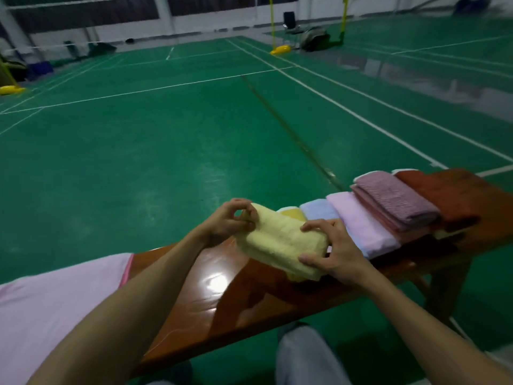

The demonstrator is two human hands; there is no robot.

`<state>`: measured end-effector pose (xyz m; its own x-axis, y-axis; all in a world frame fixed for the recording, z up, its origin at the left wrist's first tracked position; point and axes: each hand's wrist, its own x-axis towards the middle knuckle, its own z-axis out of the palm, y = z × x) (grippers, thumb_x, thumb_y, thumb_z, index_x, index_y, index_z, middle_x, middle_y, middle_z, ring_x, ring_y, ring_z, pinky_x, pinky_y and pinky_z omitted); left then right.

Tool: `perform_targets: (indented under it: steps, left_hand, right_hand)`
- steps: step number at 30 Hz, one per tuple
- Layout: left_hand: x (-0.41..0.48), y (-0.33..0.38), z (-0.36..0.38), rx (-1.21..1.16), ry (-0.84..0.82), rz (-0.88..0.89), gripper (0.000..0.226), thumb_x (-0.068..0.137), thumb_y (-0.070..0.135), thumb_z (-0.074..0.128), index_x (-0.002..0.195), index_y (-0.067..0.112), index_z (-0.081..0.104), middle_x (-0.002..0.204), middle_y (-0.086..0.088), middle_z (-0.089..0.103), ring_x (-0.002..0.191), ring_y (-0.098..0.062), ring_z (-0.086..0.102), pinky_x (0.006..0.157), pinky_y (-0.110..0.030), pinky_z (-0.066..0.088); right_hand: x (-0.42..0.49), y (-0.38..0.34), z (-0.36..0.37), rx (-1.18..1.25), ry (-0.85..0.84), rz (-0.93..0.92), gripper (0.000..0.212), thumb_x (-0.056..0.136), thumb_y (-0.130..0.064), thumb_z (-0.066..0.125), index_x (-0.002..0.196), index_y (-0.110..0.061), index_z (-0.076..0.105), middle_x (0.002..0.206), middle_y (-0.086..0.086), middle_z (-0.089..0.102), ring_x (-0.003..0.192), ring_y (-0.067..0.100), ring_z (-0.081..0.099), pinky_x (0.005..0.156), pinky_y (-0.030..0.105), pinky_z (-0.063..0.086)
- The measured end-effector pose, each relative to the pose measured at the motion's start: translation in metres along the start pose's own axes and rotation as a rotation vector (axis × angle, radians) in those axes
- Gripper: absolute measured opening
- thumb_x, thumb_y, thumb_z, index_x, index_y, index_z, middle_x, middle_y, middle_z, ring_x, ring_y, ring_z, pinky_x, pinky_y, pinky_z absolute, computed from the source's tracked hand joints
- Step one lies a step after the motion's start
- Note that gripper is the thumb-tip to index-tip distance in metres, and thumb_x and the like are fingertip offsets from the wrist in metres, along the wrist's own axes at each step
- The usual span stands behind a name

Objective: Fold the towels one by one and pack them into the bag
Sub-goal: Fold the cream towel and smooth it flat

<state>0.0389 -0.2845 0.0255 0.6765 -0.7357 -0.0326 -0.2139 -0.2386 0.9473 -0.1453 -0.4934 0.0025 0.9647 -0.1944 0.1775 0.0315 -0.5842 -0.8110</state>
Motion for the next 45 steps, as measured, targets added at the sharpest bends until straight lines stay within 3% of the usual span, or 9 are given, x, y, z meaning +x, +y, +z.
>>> perform_targets:
  steps: [6, 9, 13, 17, 26, 31, 34, 37, 45]
  left_hand:
    - [0.121, 0.047, 0.058, 0.324, -0.232, 0.141, 0.023, 0.076, -0.008, 0.073, 0.089, 0.01, 0.067, 0.102, -0.001, 0.051, 0.097, -0.016, 0.054, 0.088, -0.027, 0.048]
    - [0.167, 0.063, 0.091, 0.487, -0.274, 0.233, 0.022, 0.075, -0.005, 0.075, 0.091, 0.008, 0.069, 0.099, -0.003, 0.054, 0.097, -0.015, 0.052, 0.083, -0.017, 0.043]
    - [0.209, 0.068, 0.127, 0.591, -0.283, 0.246, 0.023, 0.076, -0.006, 0.072, 0.095, 0.007, 0.07, 0.109, -0.005, 0.052, 0.101, -0.018, 0.05, 0.088, -0.025, 0.043]
    - [0.227, 0.063, 0.149, 0.647, -0.3, 0.278, 0.023, 0.08, -0.004, 0.069, 0.1, 0.005, 0.069, 0.119, -0.011, 0.051, 0.105, -0.018, 0.047, 0.085, -0.018, 0.036]
    - [0.226, 0.057, 0.162, 0.583, -0.226, 0.231, 0.024, 0.082, -0.003, 0.063, 0.098, 0.014, 0.068, 0.136, -0.007, 0.042, 0.127, -0.022, 0.041, 0.11, -0.033, 0.031]
    - [0.209, 0.061, 0.165, 0.622, -0.206, 0.391, 0.031, 0.093, 0.018, 0.06, 0.124, 0.015, 0.058, 0.151, -0.007, 0.032, 0.138, -0.021, 0.031, 0.112, -0.035, 0.025]
    - [0.196, 0.043, 0.173, 0.744, -0.387, 0.362, 0.054, 0.097, 0.034, 0.052, 0.147, 0.019, 0.034, 0.159, -0.003, 0.019, 0.147, -0.02, 0.012, 0.117, -0.039, 0.013]
    - [0.197, 0.032, 0.173, 0.814, -0.428, 0.322, 0.064, 0.1, 0.042, 0.042, 0.154, 0.022, 0.014, 0.162, 0.001, 0.004, 0.148, -0.018, -0.005, 0.118, -0.04, 0.001]
    - [0.205, 0.008, 0.167, 0.907, -0.497, 0.296, 0.105, 0.075, 0.088, 0.023, 0.153, 0.025, -0.005, 0.162, 0.002, -0.007, 0.147, -0.013, -0.009, 0.12, -0.044, -0.001]
  right_hand:
    - [0.001, 0.028, -0.045, -0.073, 0.339, 0.157, 0.053, 0.066, -0.021, 0.089, 0.107, -0.033, 0.059, 0.108, 0.002, 0.039, 0.094, 0.012, 0.047, 0.074, -0.002, 0.032]
    - [0.006, 0.038, -0.062, -0.121, 0.476, 0.232, 0.052, 0.066, -0.021, 0.089, 0.11, -0.027, 0.062, 0.108, 0.003, 0.039, 0.09, 0.014, 0.046, 0.074, 0.01, 0.034]
    - [0.009, 0.054, -0.075, -0.147, 0.573, 0.293, 0.052, 0.068, -0.022, 0.088, 0.114, -0.023, 0.064, 0.111, 0.004, 0.037, 0.094, 0.013, 0.039, 0.082, 0.012, 0.029]
    - [0.004, 0.063, -0.073, -0.153, 0.557, 0.343, 0.052, 0.074, -0.028, 0.085, 0.121, -0.024, 0.062, 0.114, 0.002, 0.033, 0.095, 0.01, 0.037, 0.082, 0.009, 0.028]
    - [0.003, 0.043, -0.089, -0.382, 0.475, 0.47, 0.054, 0.08, -0.05, 0.073, 0.127, -0.027, 0.058, 0.117, 0.0, 0.032, 0.096, 0.014, 0.04, 0.078, 0.03, 0.044]
    - [0.016, 0.038, -0.11, -0.52, 0.688, 0.307, 0.065, 0.077, -0.054, 0.072, 0.131, -0.021, 0.059, 0.128, 0.011, 0.045, 0.119, 0.03, 0.042, 0.09, 0.046, 0.047]
    - [0.038, 0.049, -0.102, -0.649, 0.446, 0.432, 0.089, 0.078, -0.07, 0.061, 0.15, -0.025, 0.034, 0.157, 0.014, 0.021, 0.147, 0.034, 0.012, 0.116, 0.057, 0.019]
    - [0.041, 0.073, -0.085, -0.696, 0.251, 0.56, 0.099, 0.078, -0.083, 0.042, 0.156, -0.031, 0.01, 0.164, 0.008, -0.005, 0.15, 0.031, -0.015, 0.119, 0.056, -0.005]
    - [0.036, 0.087, -0.074, -0.775, 0.175, 0.63, 0.099, 0.074, -0.091, 0.027, 0.155, -0.039, 0.003, 0.164, 0.006, -0.015, 0.148, 0.03, -0.022, 0.118, 0.053, -0.01]
